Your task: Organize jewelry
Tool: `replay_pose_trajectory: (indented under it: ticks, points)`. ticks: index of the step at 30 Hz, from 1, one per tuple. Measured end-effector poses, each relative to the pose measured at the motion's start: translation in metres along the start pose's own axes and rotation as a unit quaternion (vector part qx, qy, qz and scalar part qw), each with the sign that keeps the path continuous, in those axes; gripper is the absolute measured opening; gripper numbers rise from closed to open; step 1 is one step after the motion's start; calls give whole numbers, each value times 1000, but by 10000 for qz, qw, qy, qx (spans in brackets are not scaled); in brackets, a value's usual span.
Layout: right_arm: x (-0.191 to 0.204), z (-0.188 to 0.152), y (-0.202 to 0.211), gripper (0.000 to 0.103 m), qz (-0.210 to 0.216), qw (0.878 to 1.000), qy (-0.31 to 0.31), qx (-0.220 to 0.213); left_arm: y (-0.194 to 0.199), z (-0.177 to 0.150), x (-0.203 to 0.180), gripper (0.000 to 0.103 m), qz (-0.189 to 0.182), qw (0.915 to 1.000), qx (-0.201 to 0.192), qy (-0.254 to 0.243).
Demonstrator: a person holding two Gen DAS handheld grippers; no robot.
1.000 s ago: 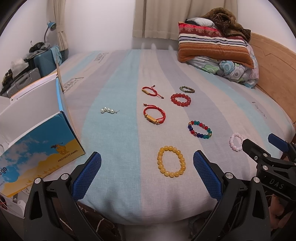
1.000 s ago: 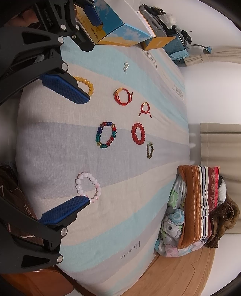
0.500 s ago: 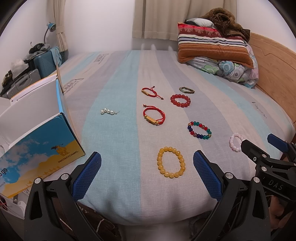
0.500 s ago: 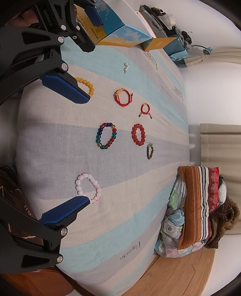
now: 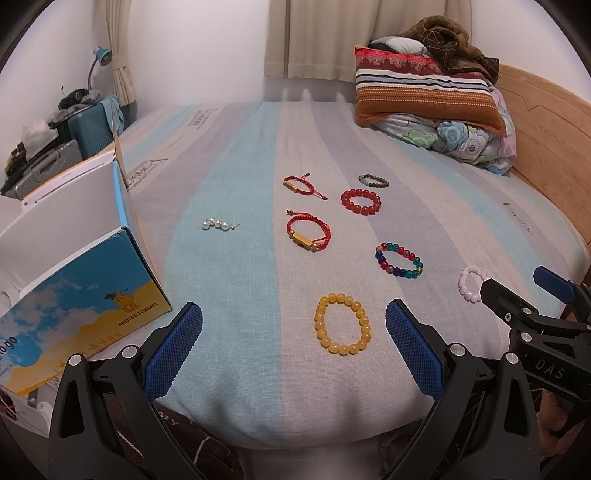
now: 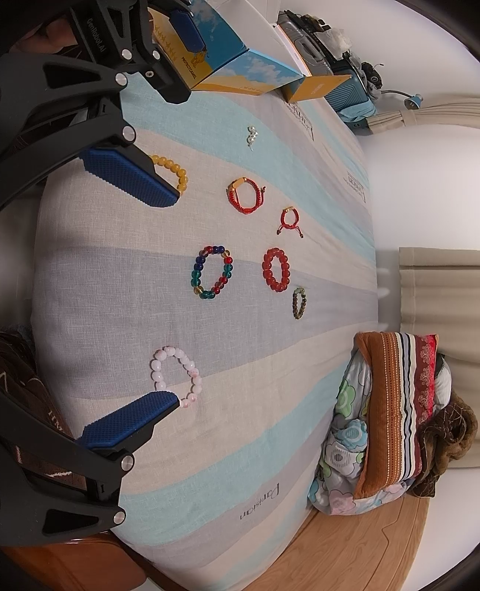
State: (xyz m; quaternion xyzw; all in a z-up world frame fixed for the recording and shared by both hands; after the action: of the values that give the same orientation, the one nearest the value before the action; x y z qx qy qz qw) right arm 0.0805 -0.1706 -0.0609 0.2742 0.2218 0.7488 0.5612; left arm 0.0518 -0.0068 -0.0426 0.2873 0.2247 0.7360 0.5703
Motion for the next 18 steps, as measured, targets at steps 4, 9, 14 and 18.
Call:
replay_pose_trajectory:
  ticks: [4, 9, 14, 18]
  points:
    - [0, 0, 0, 96, 1, 10000, -2, 0, 0, 0, 1, 97, 4, 10000, -6, -10]
    - [0, 0, 0, 96, -1, 10000, 0, -3, 0, 0, 1, 97, 3, 10000, -7, -10]
    - [0, 0, 0, 96, 2, 10000, -1, 1, 0, 0, 0, 97, 3, 10000, -8, -20]
    - [0, 0, 0, 96, -4, 10000, 4, 1, 0, 0, 0, 97, -6, 10000, 10, -31]
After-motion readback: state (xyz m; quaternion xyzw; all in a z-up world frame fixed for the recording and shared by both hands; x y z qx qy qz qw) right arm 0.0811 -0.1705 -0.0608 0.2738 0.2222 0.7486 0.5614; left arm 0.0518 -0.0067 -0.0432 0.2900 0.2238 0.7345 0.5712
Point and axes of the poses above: each gripper's, at about its wrist camera, not at the fingertips, and y roughly against the way its jaws point, x to its left, z to its top, the point moved 7 cm from there along -y, roughly the way its jaws point, and after that the axes turned 15 degrees about z, right-handed, at the moved point
